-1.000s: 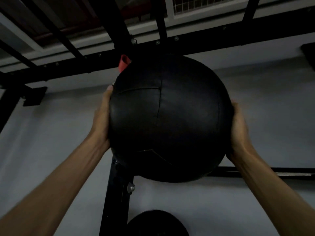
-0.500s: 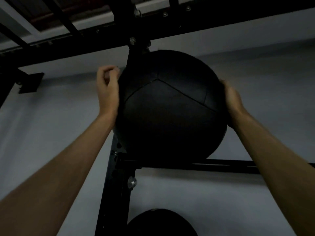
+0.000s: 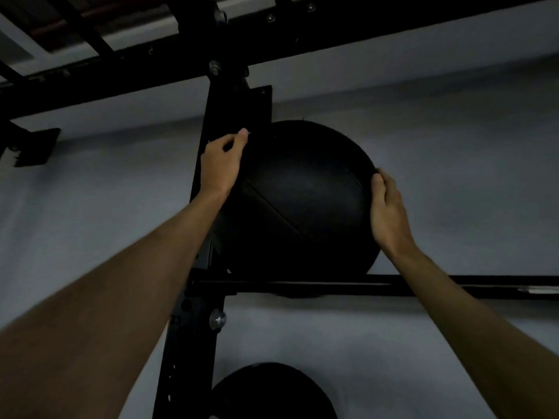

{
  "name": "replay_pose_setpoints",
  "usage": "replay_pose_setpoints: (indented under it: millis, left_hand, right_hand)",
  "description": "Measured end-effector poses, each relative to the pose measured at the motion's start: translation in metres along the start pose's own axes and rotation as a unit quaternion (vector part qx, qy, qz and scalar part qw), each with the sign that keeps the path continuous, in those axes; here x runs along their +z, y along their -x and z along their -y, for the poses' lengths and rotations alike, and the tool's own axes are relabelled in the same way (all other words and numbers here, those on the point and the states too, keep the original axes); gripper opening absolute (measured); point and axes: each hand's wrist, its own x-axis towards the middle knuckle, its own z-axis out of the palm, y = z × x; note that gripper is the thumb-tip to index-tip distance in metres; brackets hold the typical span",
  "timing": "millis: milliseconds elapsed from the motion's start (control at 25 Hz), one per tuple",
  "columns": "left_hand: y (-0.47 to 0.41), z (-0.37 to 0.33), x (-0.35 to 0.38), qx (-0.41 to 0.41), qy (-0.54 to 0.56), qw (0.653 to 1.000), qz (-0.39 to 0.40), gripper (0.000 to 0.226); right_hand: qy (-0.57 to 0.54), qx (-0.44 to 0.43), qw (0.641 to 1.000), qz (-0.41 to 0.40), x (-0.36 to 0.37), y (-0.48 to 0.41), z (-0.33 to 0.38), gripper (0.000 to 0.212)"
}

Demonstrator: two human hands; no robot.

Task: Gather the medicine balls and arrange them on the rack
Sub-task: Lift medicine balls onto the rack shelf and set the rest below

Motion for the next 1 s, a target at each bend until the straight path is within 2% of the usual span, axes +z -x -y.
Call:
replay_pose_setpoints:
  millis: [80, 200, 360, 440, 520, 600, 800, 1000]
  left_hand:
    - [0.006, 0.001, -0.003, -0.003, 0.001, 1.000, -0.008, 0.030]
    - [0.035, 0.001, -0.011, -0.047, -0.005, 0.999, 0.018, 0.046]
    - [0.118, 0.007, -0.039, -0.088, -0.102, 0.988, 0.072, 0.060]
    - [0.167, 0.006, -0.056, -0.131, -0.146, 0.976, 0.095, 0.062]
    - [0.217, 0.002, -0.066, -0.132, -0.188, 0.967, 0.108, 0.052]
    - [0.265, -0.011, -0.073, -0.126, -0.201, 0.960, 0.147, 0.038]
    - [0.384, -0.054, -0.073, -0.165, -0.210, 0.905, 0.332, 0.017]
    - [0.507, -0.099, -0.065, -0.209, -0.189, 0.858, 0.430, 0.012]
  right_hand:
    - [0.007, 0.012, 1.000, 0.004, 0.000, -0.003, 0.001, 0.060]
    - [0.027, 0.034, 0.999, 0.027, -0.004, 0.002, 0.013, 0.059]
    - [0.092, 0.071, 0.989, 0.095, -0.032, 0.037, 0.041, 0.058]
    - [0.139, 0.064, 0.984, 0.096, -0.048, 0.077, 0.059, 0.049]
    - [0.167, 0.049, 0.981, 0.090, -0.064, 0.130, 0.072, 0.034]
    - [0.197, 0.057, 0.971, 0.122, -0.080, 0.188, 0.080, 0.025]
    - [0.292, 0.173, 0.906, 0.252, -0.136, 0.326, 0.096, 0.018]
    - [0.356, 0.266, 0.839, 0.314, -0.211, 0.431, 0.113, 0.017]
